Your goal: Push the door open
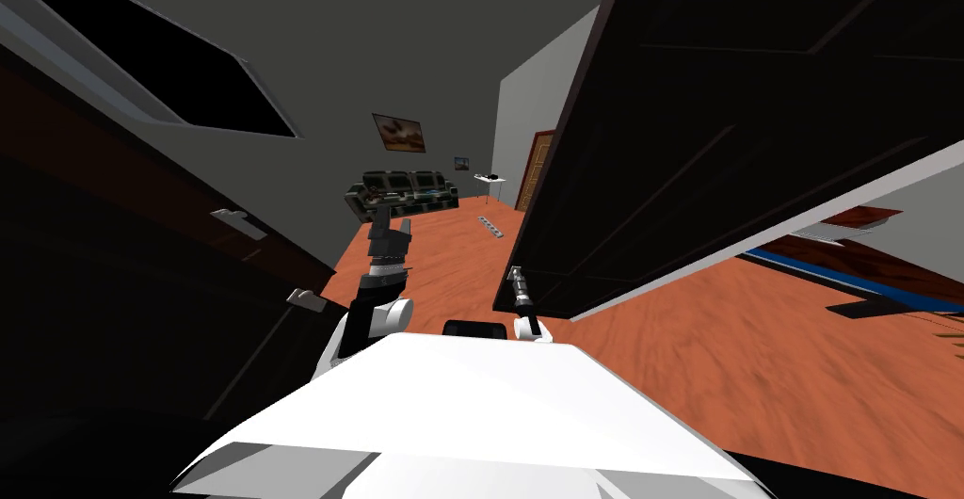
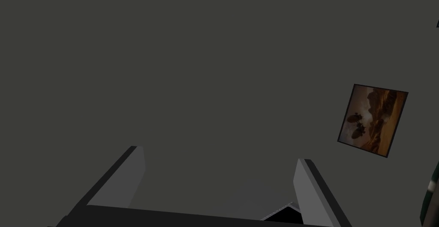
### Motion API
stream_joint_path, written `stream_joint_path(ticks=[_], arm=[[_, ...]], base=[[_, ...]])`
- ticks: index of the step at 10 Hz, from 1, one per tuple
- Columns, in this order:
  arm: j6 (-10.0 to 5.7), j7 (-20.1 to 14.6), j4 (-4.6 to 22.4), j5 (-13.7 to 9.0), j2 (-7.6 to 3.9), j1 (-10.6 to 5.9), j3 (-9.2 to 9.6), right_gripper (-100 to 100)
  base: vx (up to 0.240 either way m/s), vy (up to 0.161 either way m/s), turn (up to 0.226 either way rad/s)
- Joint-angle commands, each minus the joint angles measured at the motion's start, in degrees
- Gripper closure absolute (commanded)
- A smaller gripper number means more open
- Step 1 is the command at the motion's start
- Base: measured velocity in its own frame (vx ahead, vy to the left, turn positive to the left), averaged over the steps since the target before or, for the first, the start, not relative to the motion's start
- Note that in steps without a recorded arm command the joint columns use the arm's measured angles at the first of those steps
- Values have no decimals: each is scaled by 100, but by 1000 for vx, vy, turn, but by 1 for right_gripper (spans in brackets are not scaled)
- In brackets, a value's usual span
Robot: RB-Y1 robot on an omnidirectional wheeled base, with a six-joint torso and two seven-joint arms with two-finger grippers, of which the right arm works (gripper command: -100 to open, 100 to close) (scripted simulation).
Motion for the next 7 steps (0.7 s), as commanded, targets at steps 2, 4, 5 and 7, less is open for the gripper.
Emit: stream_joint_path(ticks=[2,4,5,7], arm=[[15,29,19,-49,-24,-26,-105,100],[33,65,43,-110,-41,-57,-235,100],[38,75,50,-127,-44,-66,-272,100],[60,118,79,-200,-46,-105,-427,100]], base=[[137,49,-47],[160,55,-44],[149,70,-57],[197,87,-73]])
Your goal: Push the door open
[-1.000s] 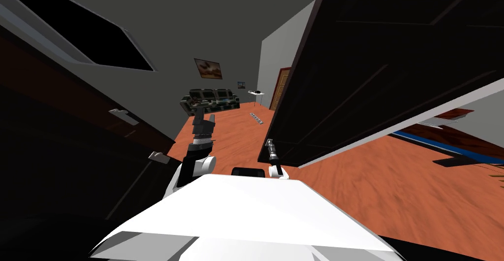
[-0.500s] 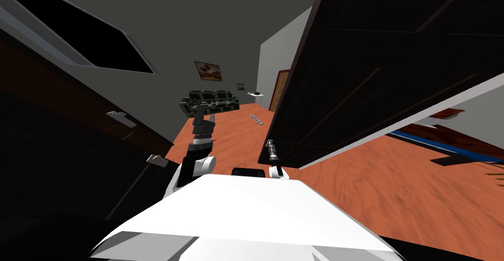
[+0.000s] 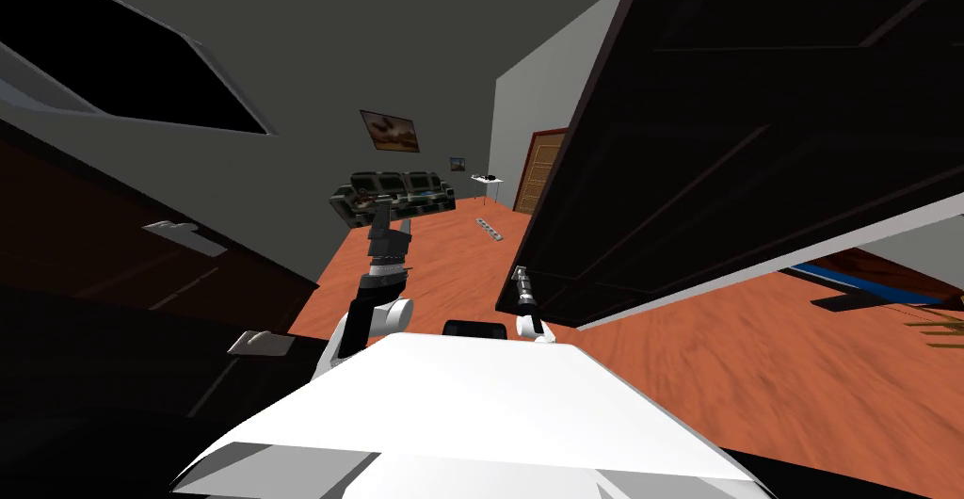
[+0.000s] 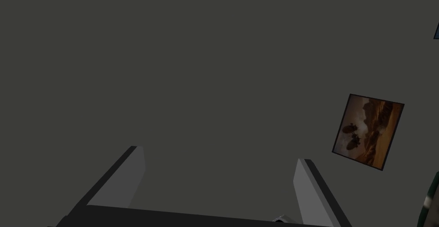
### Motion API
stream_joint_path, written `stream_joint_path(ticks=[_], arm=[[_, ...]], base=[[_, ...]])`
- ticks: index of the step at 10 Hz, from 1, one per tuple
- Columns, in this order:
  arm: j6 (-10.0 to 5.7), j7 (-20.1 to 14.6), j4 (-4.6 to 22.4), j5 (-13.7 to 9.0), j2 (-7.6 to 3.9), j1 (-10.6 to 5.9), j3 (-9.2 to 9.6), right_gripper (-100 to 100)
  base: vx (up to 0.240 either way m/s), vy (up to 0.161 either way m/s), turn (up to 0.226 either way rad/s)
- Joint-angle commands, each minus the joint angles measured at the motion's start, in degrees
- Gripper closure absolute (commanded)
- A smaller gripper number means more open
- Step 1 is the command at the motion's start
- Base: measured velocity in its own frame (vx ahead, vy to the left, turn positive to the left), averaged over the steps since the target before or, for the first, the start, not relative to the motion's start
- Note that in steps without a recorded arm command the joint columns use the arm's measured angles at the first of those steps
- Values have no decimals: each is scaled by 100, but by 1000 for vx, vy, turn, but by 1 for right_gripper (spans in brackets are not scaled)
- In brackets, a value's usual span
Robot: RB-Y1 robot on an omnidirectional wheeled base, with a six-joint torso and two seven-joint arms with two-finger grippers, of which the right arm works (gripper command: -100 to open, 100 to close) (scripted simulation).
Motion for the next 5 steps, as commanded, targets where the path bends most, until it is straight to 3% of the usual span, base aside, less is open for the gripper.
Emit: stream_joint_path(ticks=[1,5], arm=[[-1,24,-28,-65,-33,-16,-141,100],[35,95,20,-185,8,-78,-397,100]], base=[[224,88,-72],[191,72,-67]])
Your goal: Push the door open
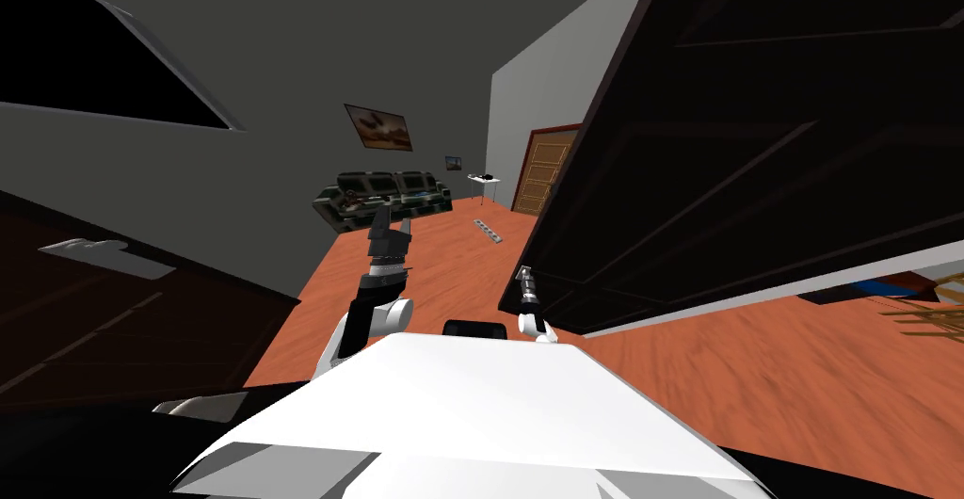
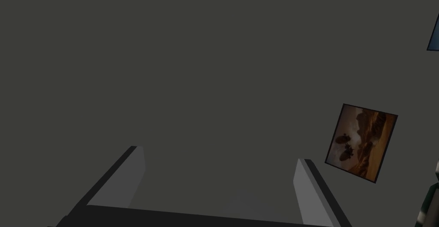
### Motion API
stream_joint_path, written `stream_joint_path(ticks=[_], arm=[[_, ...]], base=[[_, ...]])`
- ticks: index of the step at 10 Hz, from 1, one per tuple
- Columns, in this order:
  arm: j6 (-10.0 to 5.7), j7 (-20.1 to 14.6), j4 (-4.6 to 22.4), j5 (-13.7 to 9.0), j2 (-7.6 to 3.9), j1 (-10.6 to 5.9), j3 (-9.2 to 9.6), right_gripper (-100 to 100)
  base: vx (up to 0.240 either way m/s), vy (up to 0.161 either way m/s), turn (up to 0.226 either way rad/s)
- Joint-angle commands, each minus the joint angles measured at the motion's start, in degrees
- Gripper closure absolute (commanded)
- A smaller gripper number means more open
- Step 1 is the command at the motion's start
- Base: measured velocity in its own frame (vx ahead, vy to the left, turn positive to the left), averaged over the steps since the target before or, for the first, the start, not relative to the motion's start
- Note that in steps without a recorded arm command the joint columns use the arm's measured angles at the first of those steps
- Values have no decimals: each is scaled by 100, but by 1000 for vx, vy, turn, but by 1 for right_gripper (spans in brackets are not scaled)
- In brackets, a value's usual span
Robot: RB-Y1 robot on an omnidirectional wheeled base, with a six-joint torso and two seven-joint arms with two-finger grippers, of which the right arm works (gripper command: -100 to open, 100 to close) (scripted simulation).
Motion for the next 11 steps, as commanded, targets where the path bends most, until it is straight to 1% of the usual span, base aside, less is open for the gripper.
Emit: stream_joint_path(ticks=[1,2,3,6,8,9,11], arm=[[0,0,0,0,0,0,0,100],[-7,31,1,-53,-34,-5,-100,100],[-9,39,4,-66,-41,-5,-125,100],[-23,98,22,-164,-75,-3,-306,100],[-33,144,36,-239,-87,-2,-445,100],[-41,176,47,-293,-88,-1,-545,100],[-50,214,58,-355,-82,0,-661,100]], base=[[89,28,-28],[150,31,-40],[189,38,-53],[193,48,-47],[219,57,-72],[236,39,-69],[212,34,-56]])
